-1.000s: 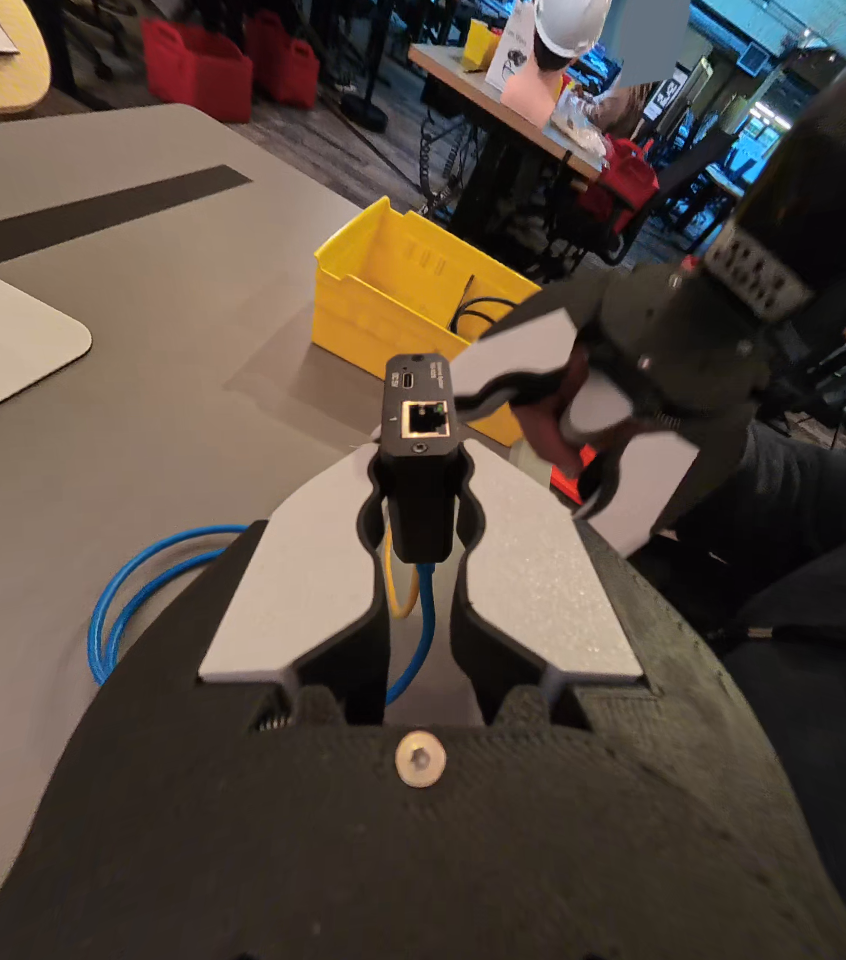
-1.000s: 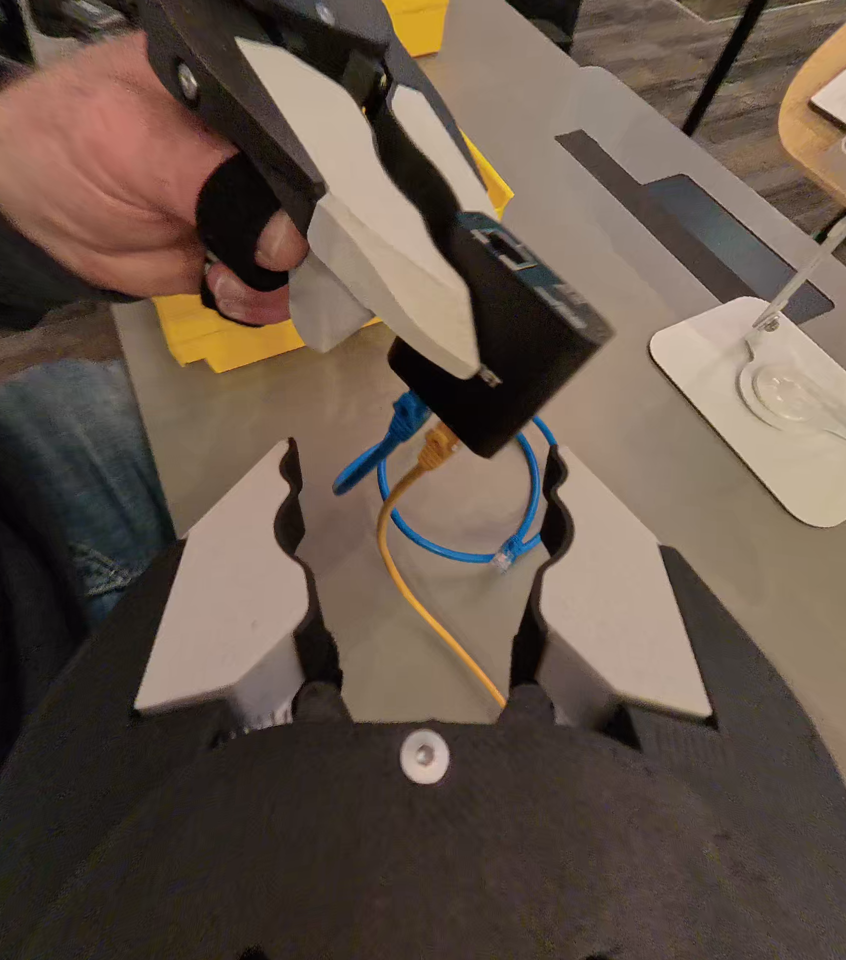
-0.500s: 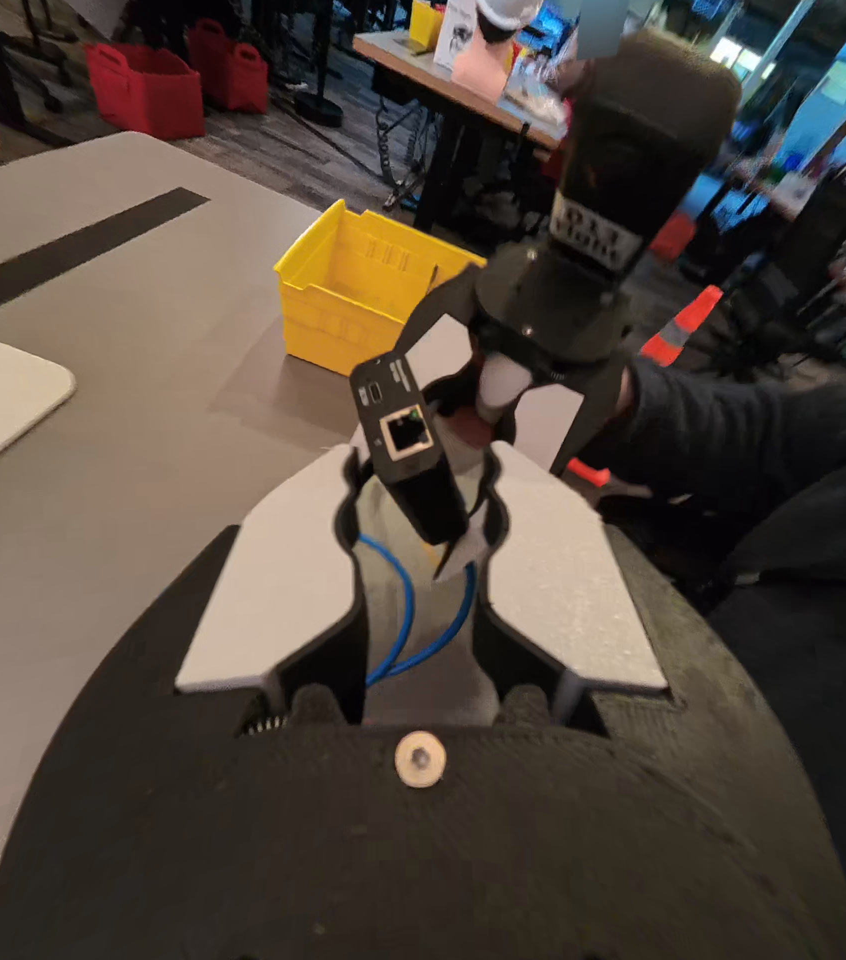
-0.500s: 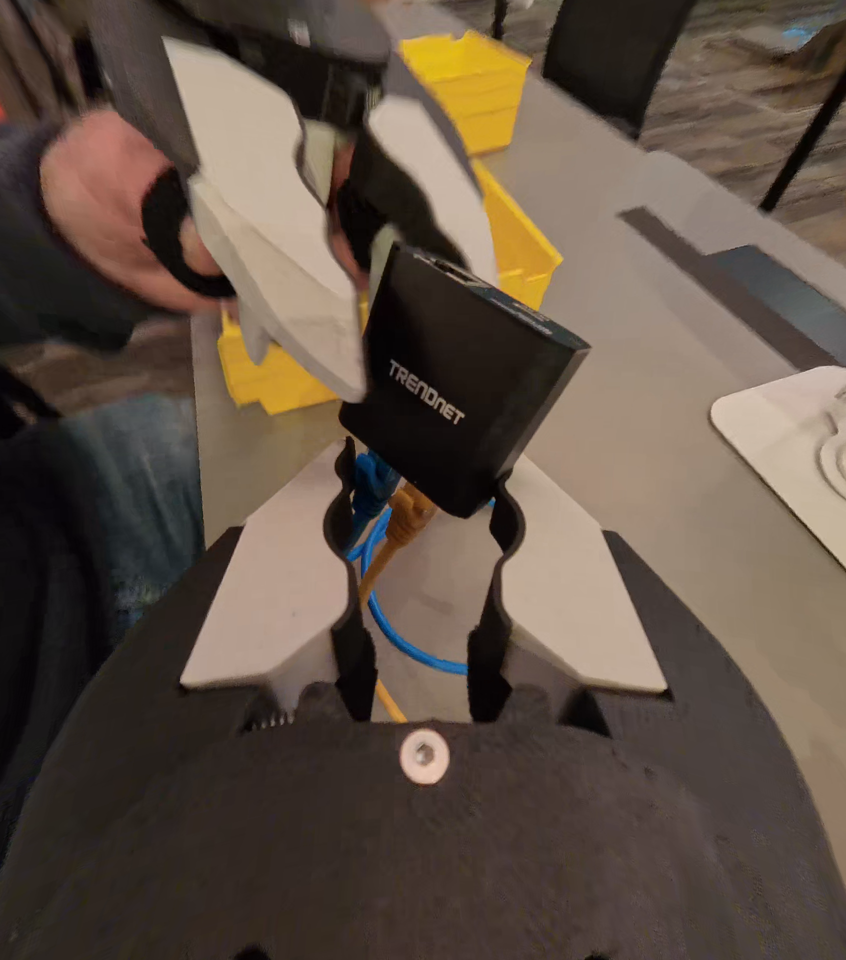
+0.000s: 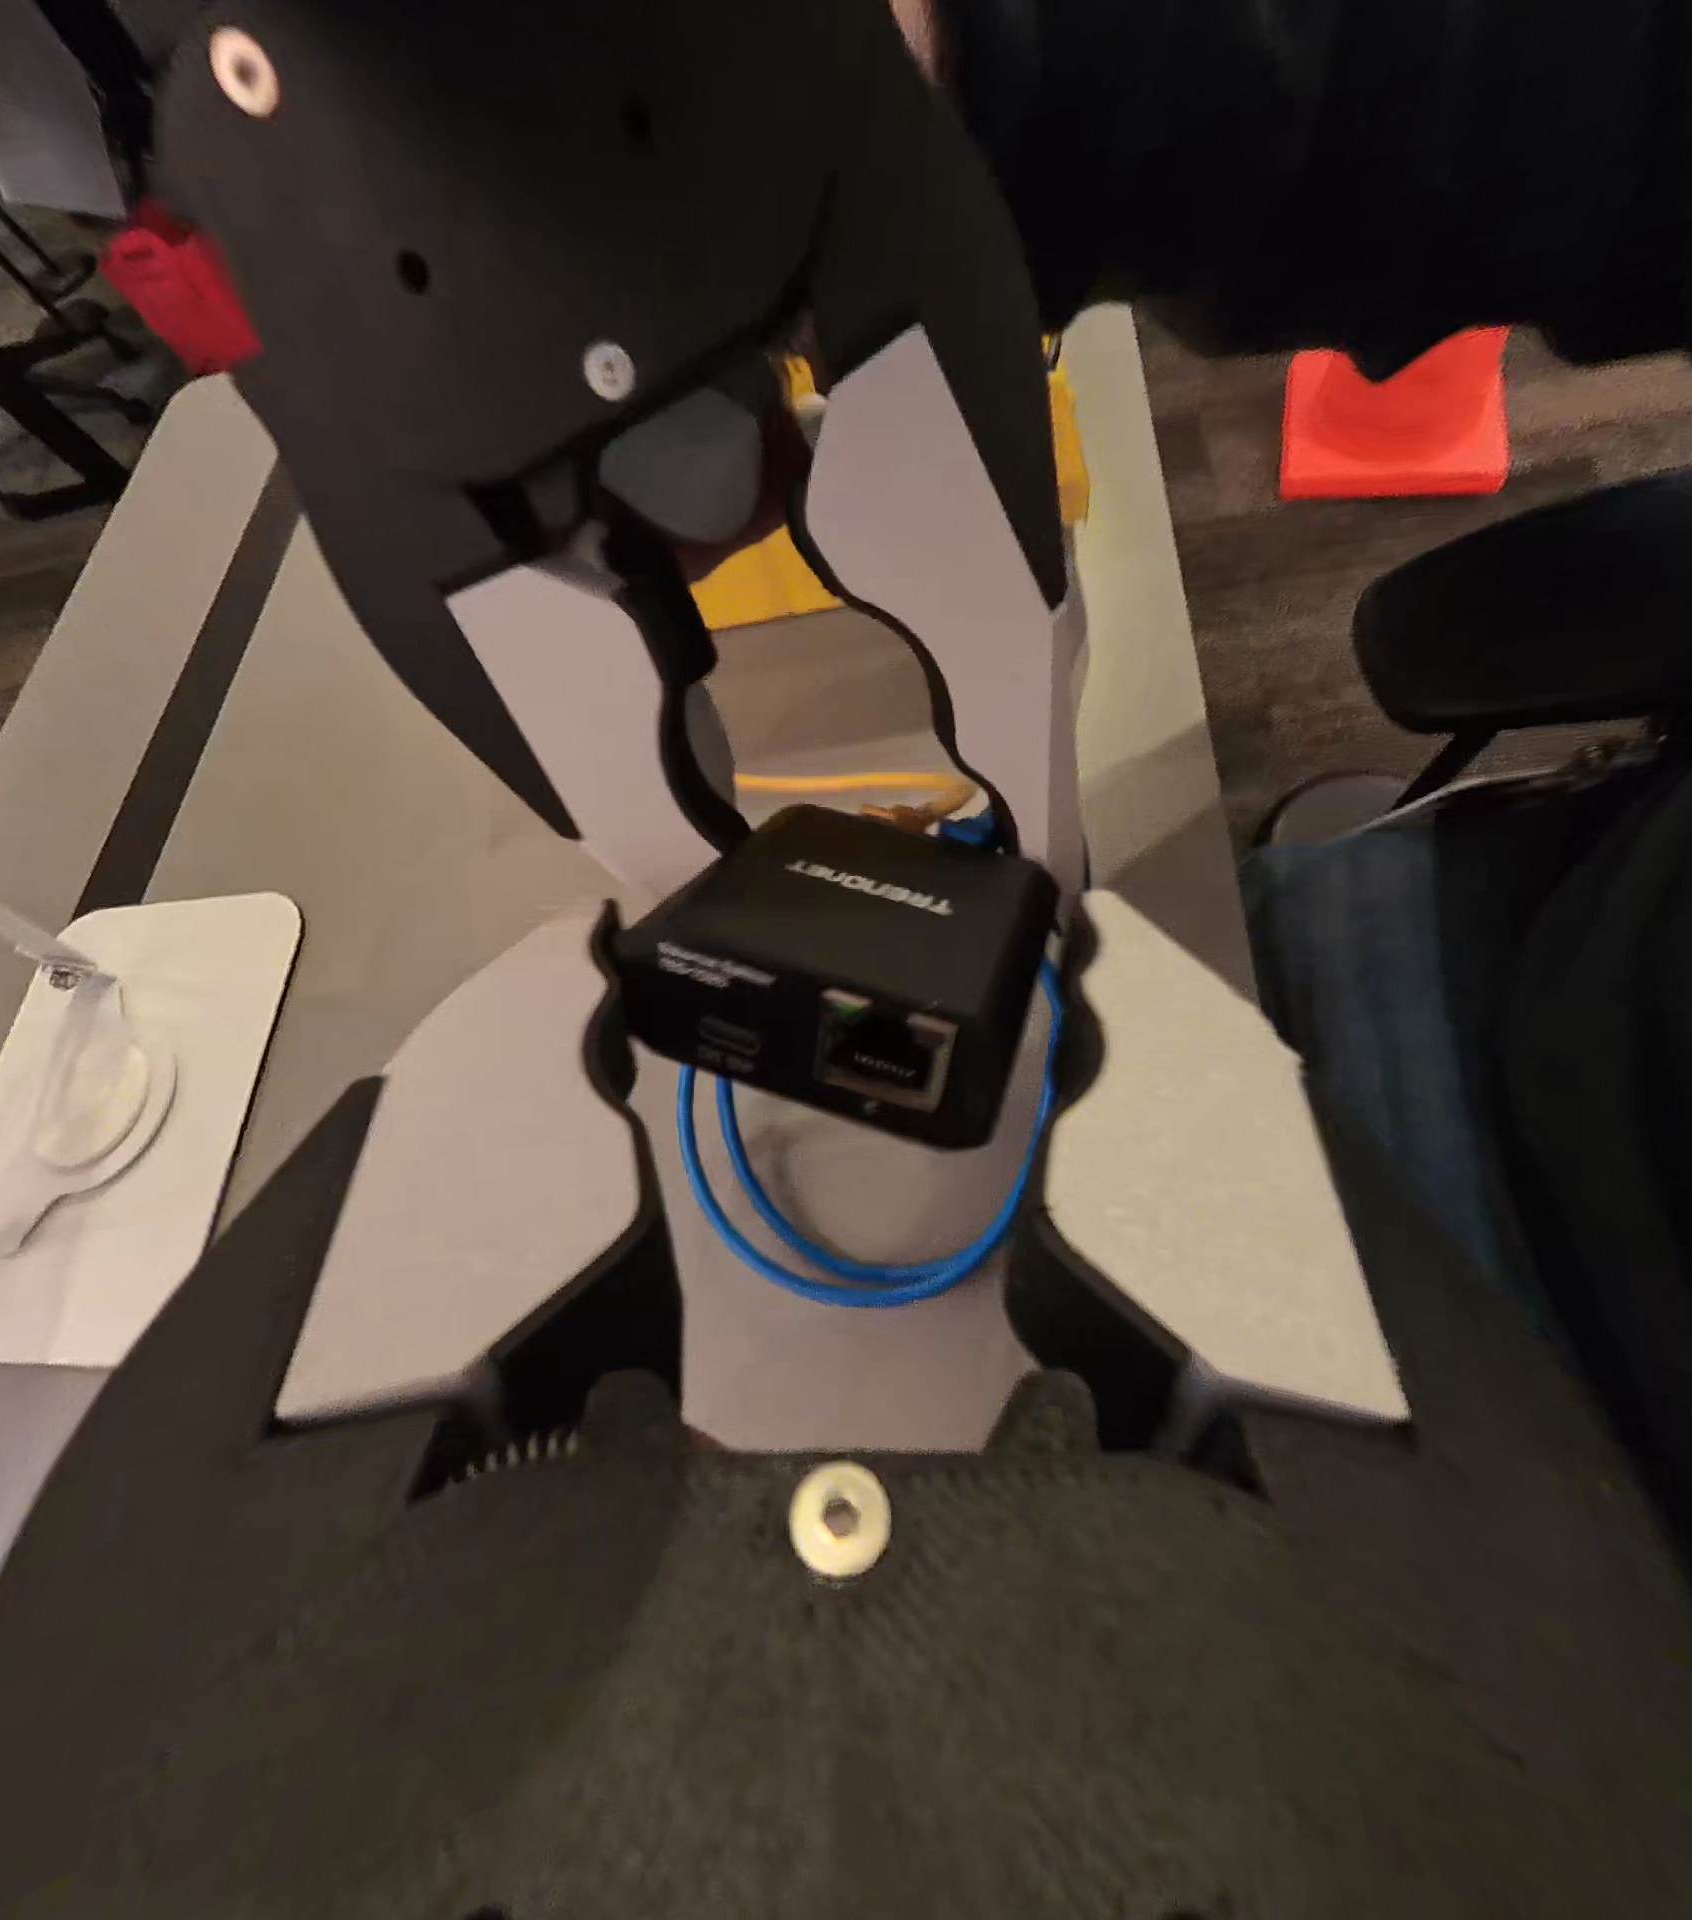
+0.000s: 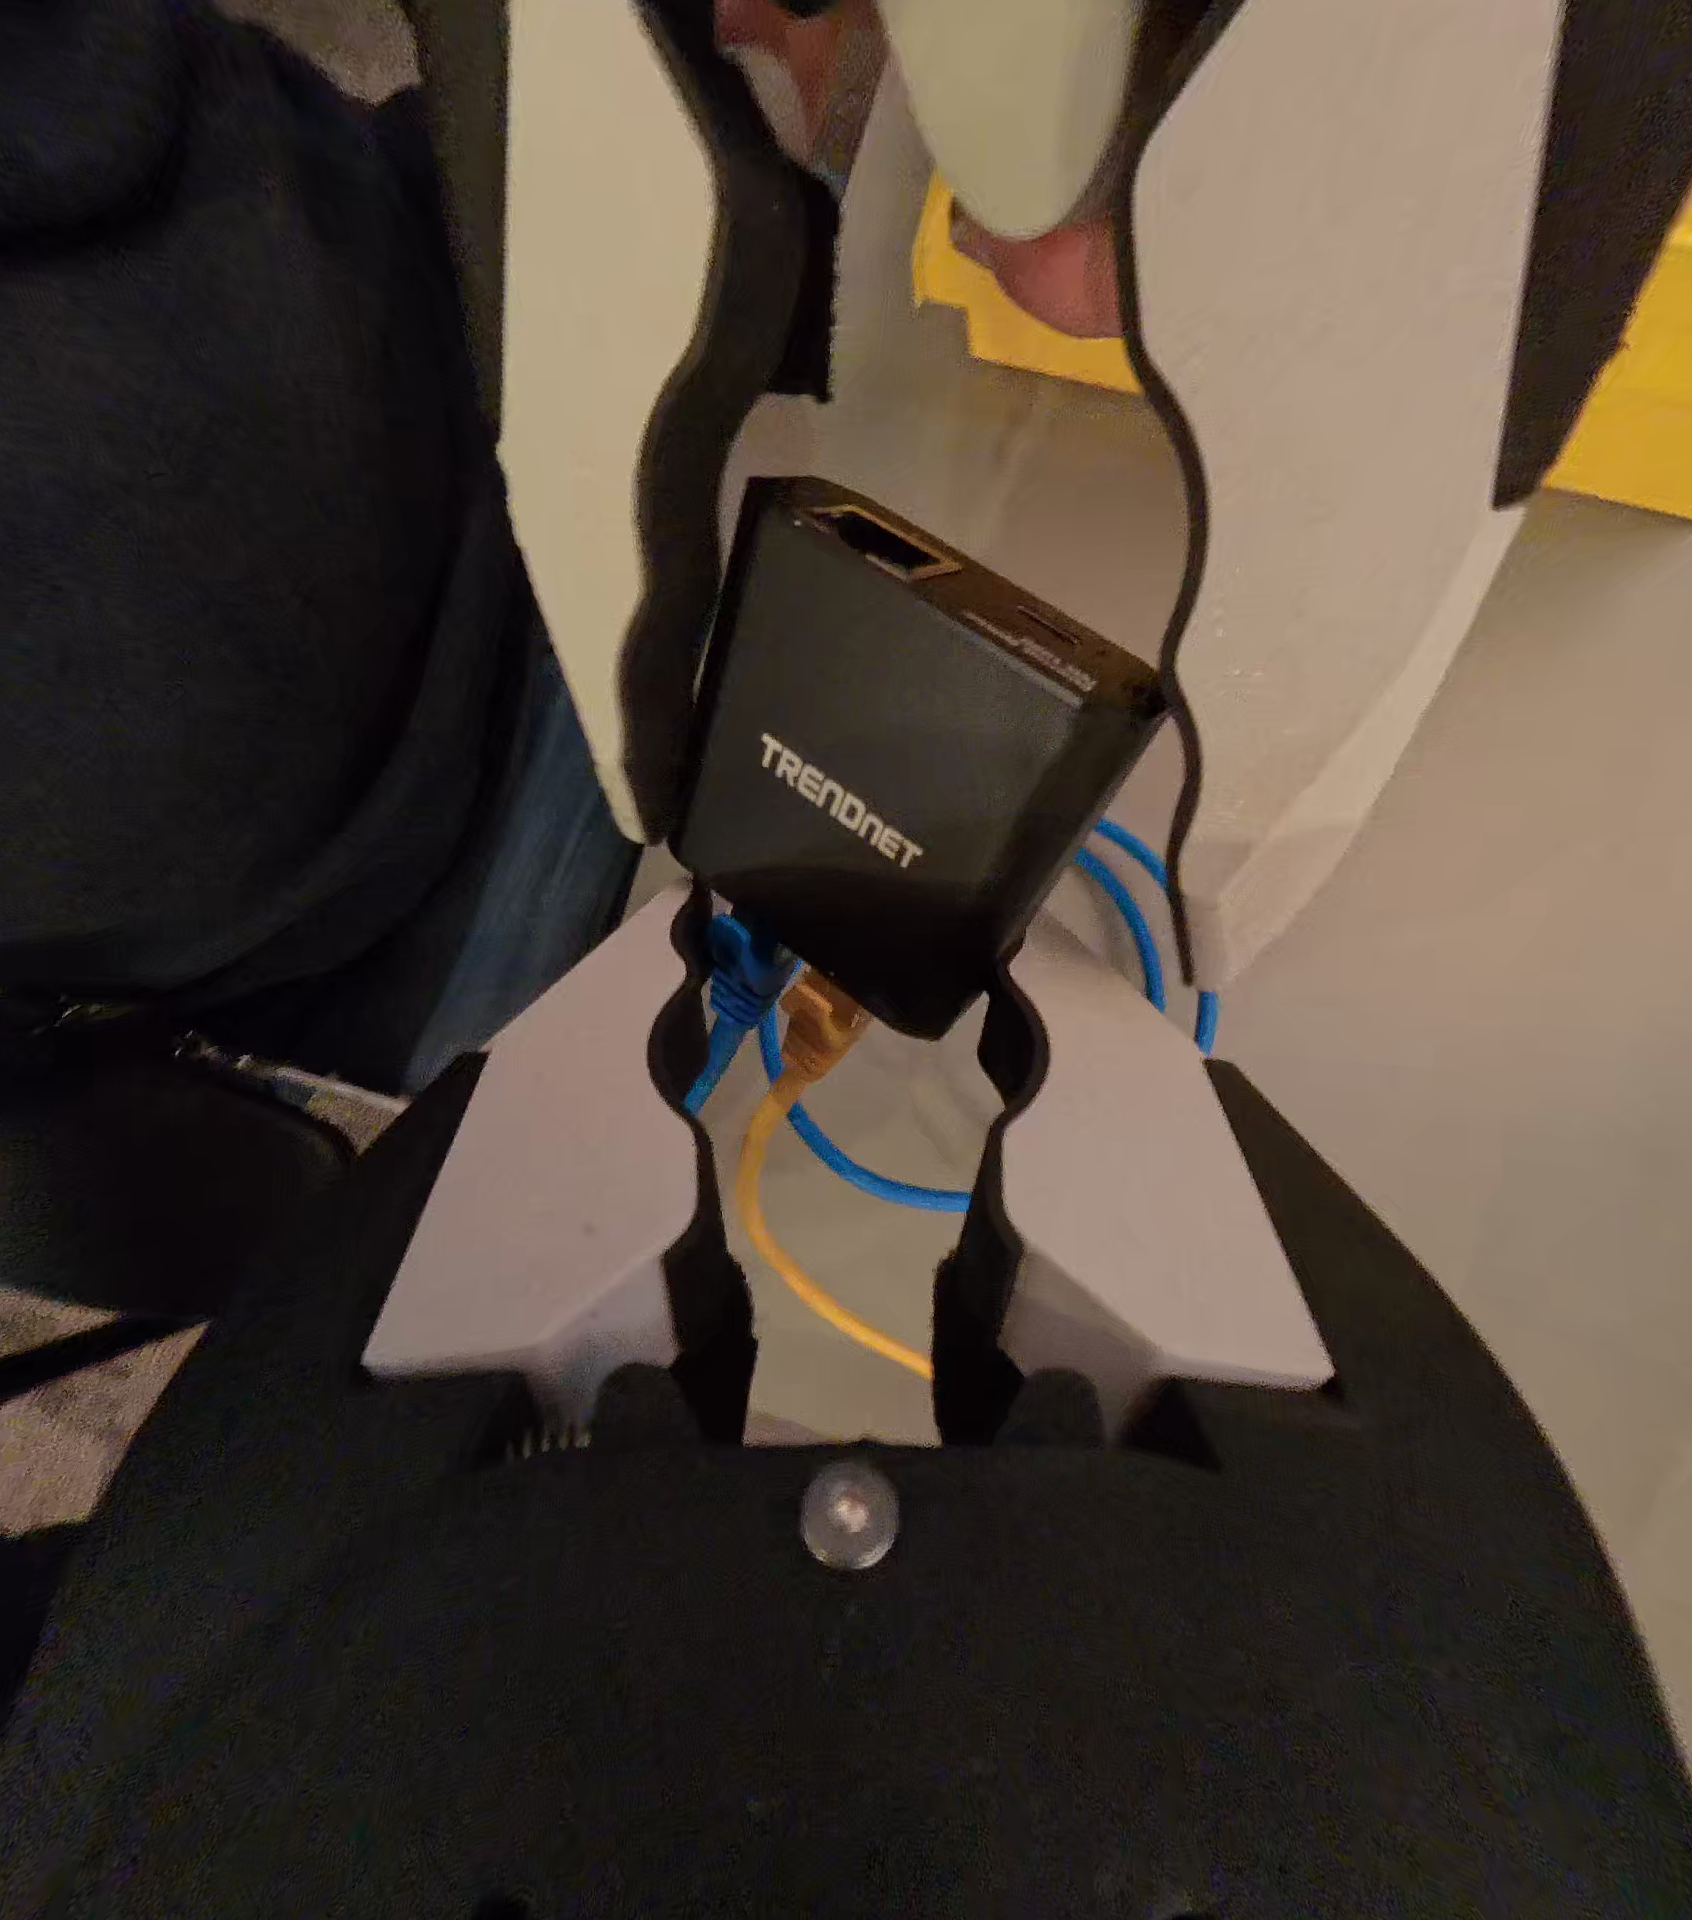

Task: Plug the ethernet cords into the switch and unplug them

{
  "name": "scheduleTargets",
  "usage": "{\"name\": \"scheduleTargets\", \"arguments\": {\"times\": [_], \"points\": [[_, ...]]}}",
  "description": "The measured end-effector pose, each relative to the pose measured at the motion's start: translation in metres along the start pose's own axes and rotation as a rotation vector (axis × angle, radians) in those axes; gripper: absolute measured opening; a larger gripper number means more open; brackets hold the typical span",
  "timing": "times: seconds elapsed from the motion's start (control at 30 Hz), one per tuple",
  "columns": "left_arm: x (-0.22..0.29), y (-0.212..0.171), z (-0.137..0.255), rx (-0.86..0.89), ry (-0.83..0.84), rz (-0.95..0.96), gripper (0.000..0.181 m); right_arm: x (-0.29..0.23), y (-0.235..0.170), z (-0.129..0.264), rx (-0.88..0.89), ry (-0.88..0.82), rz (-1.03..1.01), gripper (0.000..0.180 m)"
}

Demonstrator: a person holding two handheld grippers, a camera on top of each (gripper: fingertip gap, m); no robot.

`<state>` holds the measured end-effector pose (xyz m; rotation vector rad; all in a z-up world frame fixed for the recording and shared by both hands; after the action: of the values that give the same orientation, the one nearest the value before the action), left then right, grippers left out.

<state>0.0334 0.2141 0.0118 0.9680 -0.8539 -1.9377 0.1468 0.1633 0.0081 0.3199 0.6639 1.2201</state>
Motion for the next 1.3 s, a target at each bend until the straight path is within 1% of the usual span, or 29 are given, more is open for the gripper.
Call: {"name": "scheduleTargets", "arguments": {"times": [0.07,0.2,0.27,0.4,0.43,0.47,0.5,0.6,0.63,0.67,0.77,0.8,0.9,1.03,1.1,1.2,1.23,1.27,1.3], "points": [[0.001,-0.001,0.002,0.048,-0.027,0.031,0.074,-0.001,0.002,-0.001,-0.021,0.043,0.005,0.050],[-0.001,-0.002,0.008,0.082,0.023,0.057,0.073,0.001,0.002,0.003,0.026,0.032,-0.006,0.047],[-0.007,-0.004,0.012,0.103,0.052,0.133,0.072,0.002,0.001,0.009,0.085,-0.053,-0.034,0.049],[-0.019,-0.010,0.019,0.176,0.106,0.281,0.070,-0.012,-0.006,0.012,0.167,-0.241,-0.039,0.070],[-0.021,-0.011,0.020,0.201,0.105,0.313,0.070,-0.014,-0.006,0.010,0.188,-0.280,-0.035,0.074],[-0.022,-0.011,0.020,0.226,0.097,0.340,0.069,-0.015,-0.005,0.007,0.221,-0.317,-0.041,0.073],[-0.022,-0.012,0.018,0.240,0.092,0.357,0.069,-0.014,-0.004,0.005,0.255,-0.357,-0.066,0.071],[-0.016,-0.011,0.013,0.253,0.094,0.357,0.069,-0.007,-0.007,-0.008,0.278,-0.409,-0.098,0.051],[-0.014,-0.009,0.012,0.258,0.095,0.352,0.069,-0.005,-0.007,-0.011,0.315,-0.383,-0.108,0.044],[-0.012,-0.008,0.012,0.261,0.095,0.348,0.069,-0.006,-0.006,-0.014,0.358,-0.340,-0.094,0.025],[-0.011,-0.006,0.016,0.277,0.093,0.335,0.068,-0.008,-0.008,-0.014,0.421,-0.332,-0.069,0.024],[-0.011,-0.006,0.015,0.260,0.096,0.324,0.068,-0.009,-0.009,-0.013,0.400,-0.351,-0.064,0.024],[-0.013,-0.008,0.012,0.173,0.060,0.318,0.067,-0.010,-0.010,-0.009,0.247,-0.428,-0.072,0.023],[-0.016,-0.008,0.013,0.150,0.046,0.345,0.095,-0.015,-0.006,0.001,0.011,-0.529,-0.045,0.022],[-0.014,-0.007,0.009,0.127,0.038,0.324,0.099,-0.017,-0.003,0.005,-0.090,-0.534,-0.033,0.023],[-0.010,-0.002,0.004,0.076,0.030,0.276,0.097,-0.017,0.002,0.006,-0.226,-0.515,-0.026,0.023],[-0.010,-0.001,0.002,0.056,0.030,0.262,0.091,-0.017,0.004,0.005,-0.252,-0.506,-0.021,0.023],[-0.009,0.000,0.002,0.049,0.031,0.252,0.078,-0.017,0.005,0.005,-0.266,-0.493,-0.017,0.023],[-0.009,0.001,0.002,0.055,0.024,0.252,0.074,-0.017,0.006,0.006,-0.274,-0.489,-0.013,0.023]]}}
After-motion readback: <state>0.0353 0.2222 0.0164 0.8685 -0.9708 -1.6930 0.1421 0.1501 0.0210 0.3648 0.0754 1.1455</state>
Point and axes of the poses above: each gripper's, where its closed fingertips meet, z back along the fingers, y out of its top, x = y × z across the jaws, the point moved 10 cm from there along z, back along the fingers, and after that the axes turned 12 degrees about y, right-handed, at the moved point
